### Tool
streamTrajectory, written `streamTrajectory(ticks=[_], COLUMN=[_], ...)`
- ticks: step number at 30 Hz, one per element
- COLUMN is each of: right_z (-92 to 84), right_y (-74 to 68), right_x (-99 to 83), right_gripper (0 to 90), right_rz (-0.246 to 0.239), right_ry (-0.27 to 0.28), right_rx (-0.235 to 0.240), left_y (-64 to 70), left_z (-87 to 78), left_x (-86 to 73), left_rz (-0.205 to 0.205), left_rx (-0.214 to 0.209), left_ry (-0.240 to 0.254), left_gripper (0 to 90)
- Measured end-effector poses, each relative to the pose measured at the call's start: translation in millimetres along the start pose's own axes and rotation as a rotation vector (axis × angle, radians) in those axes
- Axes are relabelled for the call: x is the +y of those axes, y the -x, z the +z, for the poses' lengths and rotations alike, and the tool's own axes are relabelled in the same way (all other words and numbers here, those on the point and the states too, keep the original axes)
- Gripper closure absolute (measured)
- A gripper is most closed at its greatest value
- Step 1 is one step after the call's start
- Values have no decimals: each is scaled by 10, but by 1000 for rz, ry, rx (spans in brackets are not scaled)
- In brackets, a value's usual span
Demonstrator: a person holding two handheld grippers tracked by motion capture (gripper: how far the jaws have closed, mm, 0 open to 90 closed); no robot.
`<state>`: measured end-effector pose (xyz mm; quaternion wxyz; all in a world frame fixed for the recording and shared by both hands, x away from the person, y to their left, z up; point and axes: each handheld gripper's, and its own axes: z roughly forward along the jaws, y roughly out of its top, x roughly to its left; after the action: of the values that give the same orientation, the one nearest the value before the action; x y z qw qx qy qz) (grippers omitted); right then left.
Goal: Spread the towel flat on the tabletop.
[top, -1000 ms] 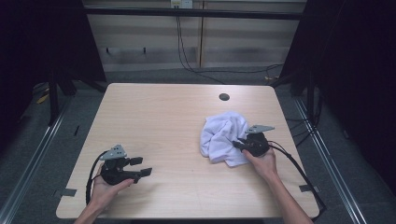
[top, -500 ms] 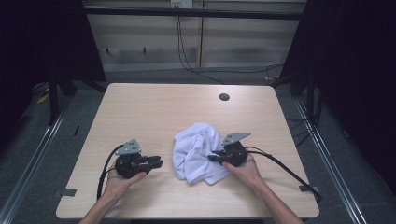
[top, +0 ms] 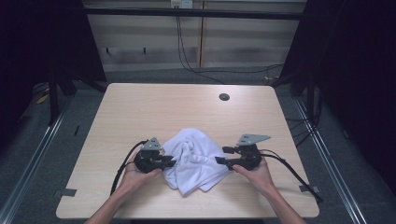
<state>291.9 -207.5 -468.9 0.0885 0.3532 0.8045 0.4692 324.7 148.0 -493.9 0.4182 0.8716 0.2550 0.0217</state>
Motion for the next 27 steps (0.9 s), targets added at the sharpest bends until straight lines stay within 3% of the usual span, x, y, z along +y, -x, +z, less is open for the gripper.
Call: streamTrajectory(ticks=[4, 8, 9, 10, 11, 12, 15, 17, 22, 25, 26, 27], right_z=[-317, -501, -535, -551, -551, -574, -540, -484, -237, -114, -77, -41], right_y=[-15, -84, -135, -169, -169, -284, -344, -295, -203, -194, -195, -197], right_x=[-237, -450, -500, -525, -525, -579, -608, -575, -479, -451, -436, -421], right_gripper=[446, 458, 475, 483, 483, 490, 516, 513, 476, 464, 459, 456], right_rz=[28, 55, 63, 63, 63, 71, 72, 66, 28, 6, 2, 0], right_ry=[12, -17, -24, -28, -28, -35, -40, -40, -64, -94, -94, -91], right_rx=[-62, -74, -77, -72, -72, -62, -48, -65, -69, -66, -58, -47], left_y=[129, 267, 361, 454, 454, 462, 460, 427, 470, 508, 509, 512], left_z=[-74, -178, -265, -426, -426, -490, -589, -552, -301, -16, 96, 209], left_x=[-98, -195, -269, -311, -311, -317, -263, -143, 300, 505, 541, 551], left_rz=[-5, -2, -25, -30, -30, -60, -35, -8, 51, 76, 74, 85], left_rx=[0, -28, -57, -117, -117, -135, -67, -32, -82, -130, -150, -141], left_ry=[-15, -39, -40, 28, 28, 64, 123, 125, 174, 122, 82, 38], left_gripper=[742, 714, 698, 683, 586, 586, 577, 570, 569, 568, 567, 580])
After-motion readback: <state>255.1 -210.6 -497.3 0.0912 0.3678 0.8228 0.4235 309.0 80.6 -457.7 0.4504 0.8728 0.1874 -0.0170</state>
